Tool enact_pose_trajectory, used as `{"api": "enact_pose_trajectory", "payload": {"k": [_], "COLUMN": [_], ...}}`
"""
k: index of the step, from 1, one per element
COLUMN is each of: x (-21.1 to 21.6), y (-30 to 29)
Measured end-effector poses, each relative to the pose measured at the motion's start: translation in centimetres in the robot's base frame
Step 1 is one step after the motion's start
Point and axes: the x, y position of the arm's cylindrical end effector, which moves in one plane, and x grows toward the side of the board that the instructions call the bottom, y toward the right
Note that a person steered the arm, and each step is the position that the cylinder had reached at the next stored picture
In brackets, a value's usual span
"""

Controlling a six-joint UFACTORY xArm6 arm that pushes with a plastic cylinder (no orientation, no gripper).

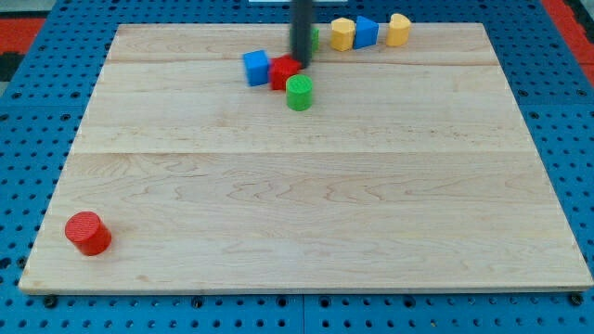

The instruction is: Place the green circle horizontally to the left of the green star

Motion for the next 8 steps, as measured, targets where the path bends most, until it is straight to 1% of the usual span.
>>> {"api": "enact_pose_trajectory", "payload": {"k": [1,2,3,5,7,8], "x": [1.0,0.9,-1.0,-2.1,-4.2,-3.1], "y": [-1.9,2.5,2.6,3.7,4.3,5.2]}}
